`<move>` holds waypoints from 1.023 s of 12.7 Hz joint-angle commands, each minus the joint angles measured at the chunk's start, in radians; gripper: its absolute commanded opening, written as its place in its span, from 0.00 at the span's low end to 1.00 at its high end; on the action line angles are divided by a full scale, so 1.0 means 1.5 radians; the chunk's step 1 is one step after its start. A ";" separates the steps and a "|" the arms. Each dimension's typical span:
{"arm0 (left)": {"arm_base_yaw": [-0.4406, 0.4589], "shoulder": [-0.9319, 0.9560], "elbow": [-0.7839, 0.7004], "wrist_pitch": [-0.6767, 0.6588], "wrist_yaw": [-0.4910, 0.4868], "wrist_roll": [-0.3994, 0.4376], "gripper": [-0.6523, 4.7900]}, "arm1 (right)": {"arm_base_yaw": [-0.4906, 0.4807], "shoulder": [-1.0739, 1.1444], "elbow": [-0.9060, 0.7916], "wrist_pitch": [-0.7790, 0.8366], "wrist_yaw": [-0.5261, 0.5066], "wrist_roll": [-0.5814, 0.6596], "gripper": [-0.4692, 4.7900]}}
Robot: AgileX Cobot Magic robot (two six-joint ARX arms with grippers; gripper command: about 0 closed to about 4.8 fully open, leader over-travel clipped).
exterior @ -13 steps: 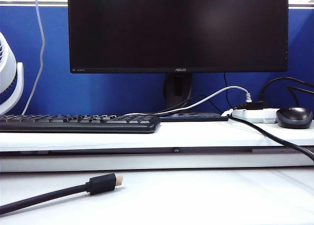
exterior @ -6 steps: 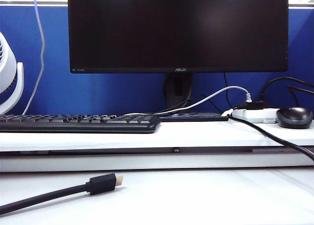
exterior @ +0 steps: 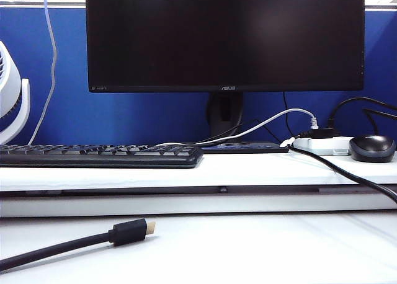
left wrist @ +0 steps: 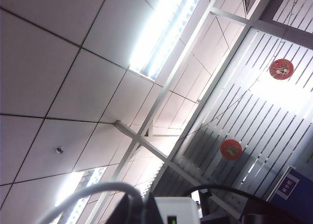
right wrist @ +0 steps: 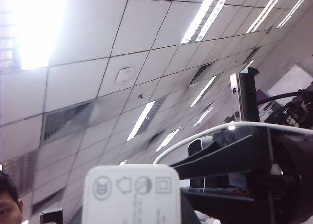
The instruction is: Pick up the Type-C charging cable and the charging base, insert one end of the Type-C charger into the corresponding slot on the base, and finally place the plugged-in charger back on the table.
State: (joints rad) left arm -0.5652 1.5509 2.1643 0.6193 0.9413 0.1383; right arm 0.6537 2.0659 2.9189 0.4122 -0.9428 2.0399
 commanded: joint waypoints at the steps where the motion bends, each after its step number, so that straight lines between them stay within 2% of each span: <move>1: 0.001 0.013 -0.007 -0.077 -0.004 -0.004 0.11 | 0.008 -0.007 0.003 0.005 -0.018 -0.002 0.08; 3: 0.001 0.013 -0.007 -0.083 -0.004 0.007 0.11 | 0.008 -0.006 0.003 0.010 -0.017 0.017 0.08; 4: 0.003 0.013 -0.007 -0.111 -0.001 0.003 0.11 | 0.007 -0.007 0.003 -0.028 -0.046 -0.012 0.08; 5: 0.018 0.013 -0.007 -0.102 -0.004 0.002 0.11 | 0.006 -0.012 0.003 -0.029 -0.049 -0.017 0.08; 10: 0.018 0.013 -0.007 -0.101 0.004 -0.013 0.12 | 0.007 -0.017 0.003 -0.097 -0.061 -0.060 0.08; 11: 0.018 0.013 -0.007 -0.100 0.004 -0.013 0.33 | 0.006 -0.017 0.003 -0.097 -0.056 -0.069 0.08; 12: 0.018 0.013 -0.007 -0.099 0.004 -0.013 0.49 | 0.006 -0.017 0.003 -0.097 -0.052 -0.070 0.08; 13: 0.018 0.012 -0.007 -0.097 0.003 -0.013 0.70 | 0.005 -0.017 0.003 -0.095 -0.051 -0.075 0.08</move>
State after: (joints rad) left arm -0.5404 1.5517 2.1643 0.5415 0.9592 0.1307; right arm 0.6472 2.0506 2.9173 0.2386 -0.9771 1.9381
